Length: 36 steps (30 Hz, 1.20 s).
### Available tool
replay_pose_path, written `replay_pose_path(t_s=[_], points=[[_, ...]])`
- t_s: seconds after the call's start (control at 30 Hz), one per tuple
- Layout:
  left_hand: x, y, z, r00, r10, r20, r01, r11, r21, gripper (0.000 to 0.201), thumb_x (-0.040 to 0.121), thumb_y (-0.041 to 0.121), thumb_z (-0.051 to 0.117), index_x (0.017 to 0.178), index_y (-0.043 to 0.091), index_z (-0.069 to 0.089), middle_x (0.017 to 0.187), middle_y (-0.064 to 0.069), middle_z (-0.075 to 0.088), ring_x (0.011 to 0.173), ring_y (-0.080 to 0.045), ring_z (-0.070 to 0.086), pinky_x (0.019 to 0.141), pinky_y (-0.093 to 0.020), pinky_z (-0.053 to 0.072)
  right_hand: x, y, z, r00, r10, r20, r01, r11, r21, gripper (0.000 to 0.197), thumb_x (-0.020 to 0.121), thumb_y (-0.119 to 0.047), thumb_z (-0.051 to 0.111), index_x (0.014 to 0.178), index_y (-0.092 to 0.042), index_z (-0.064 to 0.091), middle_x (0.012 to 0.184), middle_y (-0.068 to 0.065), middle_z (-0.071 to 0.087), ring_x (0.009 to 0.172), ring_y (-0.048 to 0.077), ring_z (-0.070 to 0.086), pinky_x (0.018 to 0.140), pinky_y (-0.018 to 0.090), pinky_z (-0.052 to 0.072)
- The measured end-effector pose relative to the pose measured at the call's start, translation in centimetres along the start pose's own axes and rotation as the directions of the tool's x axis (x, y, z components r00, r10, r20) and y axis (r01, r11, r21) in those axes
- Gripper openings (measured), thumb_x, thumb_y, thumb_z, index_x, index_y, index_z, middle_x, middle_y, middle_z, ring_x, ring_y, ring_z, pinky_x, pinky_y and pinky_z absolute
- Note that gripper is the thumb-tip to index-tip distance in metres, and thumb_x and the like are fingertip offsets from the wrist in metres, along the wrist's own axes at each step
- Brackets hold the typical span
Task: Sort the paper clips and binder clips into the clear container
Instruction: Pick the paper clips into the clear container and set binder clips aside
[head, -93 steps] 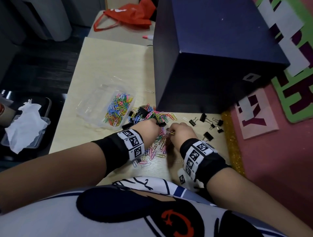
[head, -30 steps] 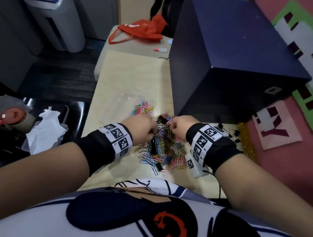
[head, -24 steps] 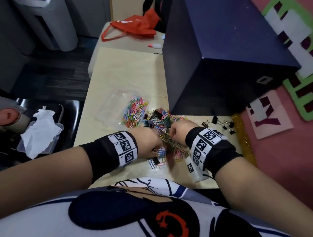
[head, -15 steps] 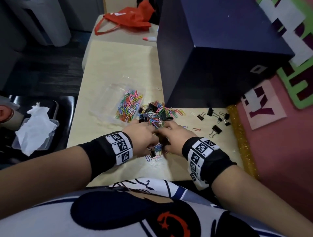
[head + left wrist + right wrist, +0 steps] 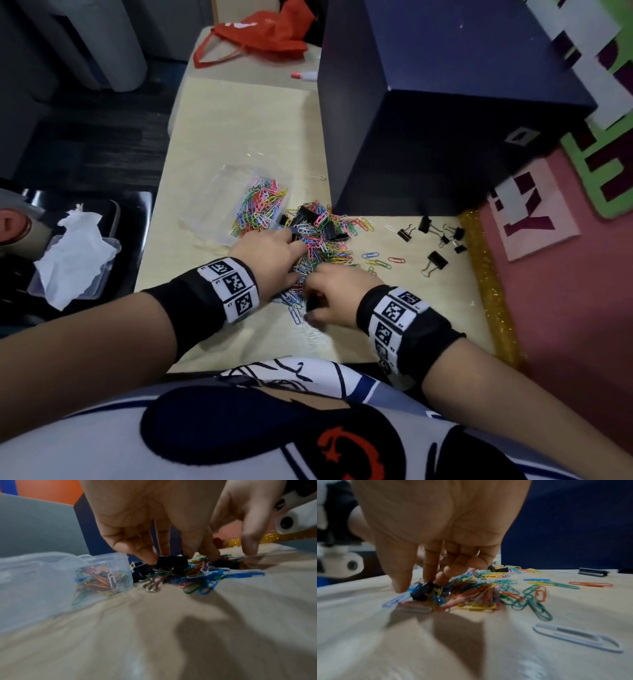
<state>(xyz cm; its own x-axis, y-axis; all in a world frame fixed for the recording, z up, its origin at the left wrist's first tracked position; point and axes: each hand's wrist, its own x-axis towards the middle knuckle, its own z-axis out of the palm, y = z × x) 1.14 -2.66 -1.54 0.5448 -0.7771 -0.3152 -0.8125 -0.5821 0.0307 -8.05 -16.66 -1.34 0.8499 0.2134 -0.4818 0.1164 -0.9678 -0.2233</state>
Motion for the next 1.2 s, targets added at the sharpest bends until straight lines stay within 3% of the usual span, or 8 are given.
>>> replay_pose_path(t_s=[0.13,0.3,0.4,0.53,0.63,0.77,1.03,1.2], points=[[0.1,0.1,-0.1,0.997,0.027,0.069,-0.033,0.996,0.080,0.049,0.081,0.055,0.058,0.116,0.020,0.050,0.109,-0.004,0.054,0.097,-0.026,0.059,0.076,-0.038,0.046,0.4,-0.3,0.5,1.000,-0.023,-0.004,0.022,0.995,-0.095,0.039,0.086,-0.036,0.060,0.121,-0.020,0.055,0.114,0.004,0.052,0.108,0.027,0.055,0.082,0.037,0.047],[0.2,0.4,-0.2,0.998,0.022,0.062,-0.027,0.997,0.076,0.041,0.083,0.048,0.058,0.111,0.018,0.053,0.106,-0.004,0.057,0.094,-0.026,0.060,0.075,-0.039,0.050,-0.1,0.3,0.8,0.990,-0.043,-0.137,0.029,0.995,-0.100,0.039,0.082,-0.039,0.059,0.113,-0.017,0.056,0.108,0.004,0.056,0.101,0.026,0.057,0.081,0.035,0.046],[0.3,0.3,-0.4,0.999,0.023,0.029,-0.024,0.999,0.043,0.048,0.082,0.057,0.058,0.111,0.020,0.049,0.104,-0.003,0.058,0.094,-0.026,0.061,0.074,-0.038,0.048,-0.6,0.9,0.9,0.972,0.037,-0.234,-0.012,0.994,0.108,0.032,0.080,-0.038,0.061,0.105,-0.017,0.057,0.103,0.002,0.057,0.096,0.022,0.056,0.081,0.034,0.047],[0.7,0.1,-1.0,1.000,0.023,-0.018,-0.023,1.000,-0.016,0.046,0.086,0.062,0.047,0.111,0.023,0.052,0.106,-0.002,0.059,0.096,-0.026,0.061,0.073,-0.038,0.052,-1.3,2.6,0.5,0.926,0.260,-0.273,-0.108,0.877,0.468,0.017,0.077,-0.029,0.064,0.093,-0.023,0.061,0.092,-0.006,0.058,0.084,0.012,0.057,0.081,0.031,0.051],[1.1,0.3,-1.5,0.997,0.046,-0.055,-0.051,0.995,-0.082,0.043,0.091,0.057,0.040,0.113,0.025,0.059,0.102,-0.004,0.056,0.094,-0.026,0.061,0.075,-0.039,0.054,-1.8,4.0,0.3,0.873,0.385,-0.299,-0.170,0.815,0.554,0.008,0.079,-0.020,0.062,0.085,-0.022,0.065,0.088,-0.008,0.060,0.080,0.011,0.057,0.076,0.024,0.048],[1.6,1.1,-1.9,0.992,0.035,-0.122,-0.063,0.972,-0.227,0.037,0.094,0.048,0.045,0.118,0.024,0.062,0.112,-0.008,0.053,0.097,-0.029,0.060,0.082,-0.037,0.051,-1.9,5.5,0.6,0.847,0.446,-0.290,-0.266,0.827,0.496,0.013,0.081,-0.019,0.057,0.090,-0.025,0.065,0.092,-0.007,0.059,0.084,0.013,0.058,0.081,0.031,0.051],[2.4,1.8,-2.7,0.976,-0.076,-0.206,-0.027,0.891,-0.454,0.038,0.081,0.043,0.069,0.108,0.018,0.063,0.105,-0.008,0.053,0.092,-0.026,0.058,0.083,-0.031,0.047,-1.8,4.5,1.1,0.985,0.160,-0.063,-0.151,0.980,0.128,0.044,0.089,-0.041,0.059,0.131,-0.031,0.050,0.120,0.003,0.048,0.109,0.024,0.055,0.092,0.034,0.048],[2.6,1.8,-2.7,0.975,-0.090,-0.204,-0.003,0.910,-0.414,0.031,0.083,0.042,0.066,0.105,0.021,0.061,0.104,-0.004,0.056,0.088,-0.023,0.059,0.082,-0.035,0.051,-1.3,4.3,2.0,0.949,0.232,-0.214,-0.200,0.966,0.162,0.034,0.093,-0.023,0.049,0.126,-0.016,0.053,0.122,0.009,0.045,0.108,0.033,0.053,0.090,0.040,0.048]])
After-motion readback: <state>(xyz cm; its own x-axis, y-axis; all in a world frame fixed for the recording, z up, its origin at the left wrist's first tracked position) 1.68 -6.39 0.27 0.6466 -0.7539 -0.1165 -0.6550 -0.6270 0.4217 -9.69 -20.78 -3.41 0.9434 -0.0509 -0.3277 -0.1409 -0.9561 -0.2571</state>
